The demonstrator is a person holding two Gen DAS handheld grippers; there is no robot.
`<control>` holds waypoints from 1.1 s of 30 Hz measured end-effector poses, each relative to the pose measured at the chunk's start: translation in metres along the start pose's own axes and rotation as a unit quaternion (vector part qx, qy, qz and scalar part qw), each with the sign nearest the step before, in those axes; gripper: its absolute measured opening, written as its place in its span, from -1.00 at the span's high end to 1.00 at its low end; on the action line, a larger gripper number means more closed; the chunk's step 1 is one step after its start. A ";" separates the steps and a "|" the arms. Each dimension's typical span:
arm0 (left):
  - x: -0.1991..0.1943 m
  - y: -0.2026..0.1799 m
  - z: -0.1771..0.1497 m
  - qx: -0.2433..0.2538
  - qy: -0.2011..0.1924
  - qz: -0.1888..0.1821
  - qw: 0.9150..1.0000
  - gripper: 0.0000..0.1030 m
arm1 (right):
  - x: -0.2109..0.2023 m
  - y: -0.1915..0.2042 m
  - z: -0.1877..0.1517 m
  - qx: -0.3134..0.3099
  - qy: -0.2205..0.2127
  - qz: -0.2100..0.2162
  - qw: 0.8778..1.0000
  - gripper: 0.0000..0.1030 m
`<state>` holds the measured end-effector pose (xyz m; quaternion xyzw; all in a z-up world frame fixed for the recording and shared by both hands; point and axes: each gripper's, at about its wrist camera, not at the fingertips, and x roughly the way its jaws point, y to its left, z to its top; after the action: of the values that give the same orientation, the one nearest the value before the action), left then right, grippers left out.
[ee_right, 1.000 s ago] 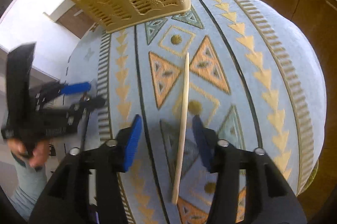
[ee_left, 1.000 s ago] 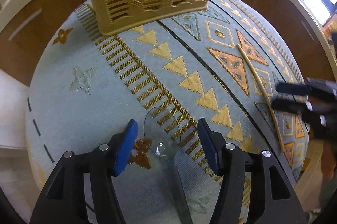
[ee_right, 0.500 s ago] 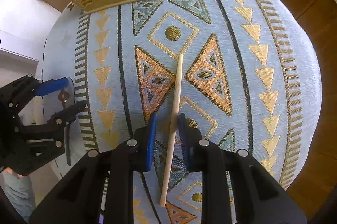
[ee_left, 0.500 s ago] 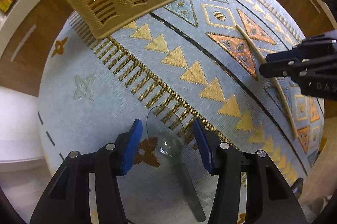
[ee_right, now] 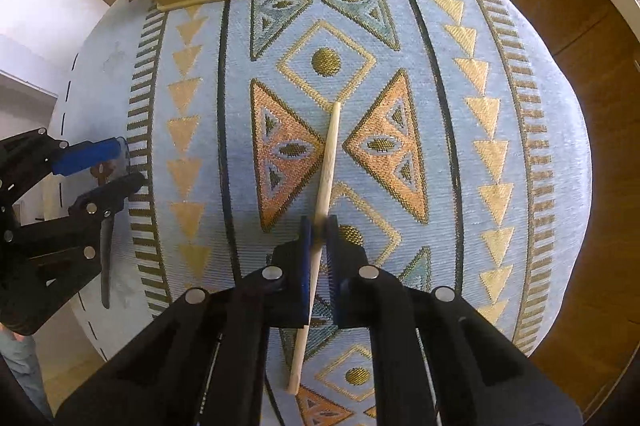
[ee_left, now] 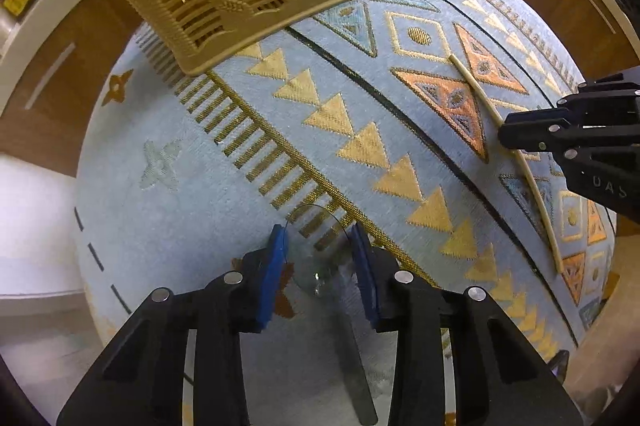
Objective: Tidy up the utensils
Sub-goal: 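Lift the clear spoon and the chopstick up over the yellow basket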
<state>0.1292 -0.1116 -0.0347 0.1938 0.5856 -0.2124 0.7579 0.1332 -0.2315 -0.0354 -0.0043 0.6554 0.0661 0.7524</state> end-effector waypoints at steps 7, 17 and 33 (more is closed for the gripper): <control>-0.033 -0.006 -0.023 -0.042 -0.098 0.001 0.994 0.40 | -0.020 -0.003 -0.015 -0.012 -0.059 0.050 0.997 0.91; -0.114 0.011 -0.053 -0.101 -0.272 -0.036 0.956 0.39 | -0.076 -0.019 -0.070 -0.017 -0.207 0.157 0.966 0.91; -0.230 0.032 0.018 -0.146 -0.474 0.017 0.868 0.39 | -0.216 -0.020 -0.018 -0.028 -0.476 0.201 0.855 0.91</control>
<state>0.1103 -0.0728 0.1938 -0.0331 0.1771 -0.1779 0.9674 0.0891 -0.2736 0.1734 0.1392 0.2011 0.2282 0.9424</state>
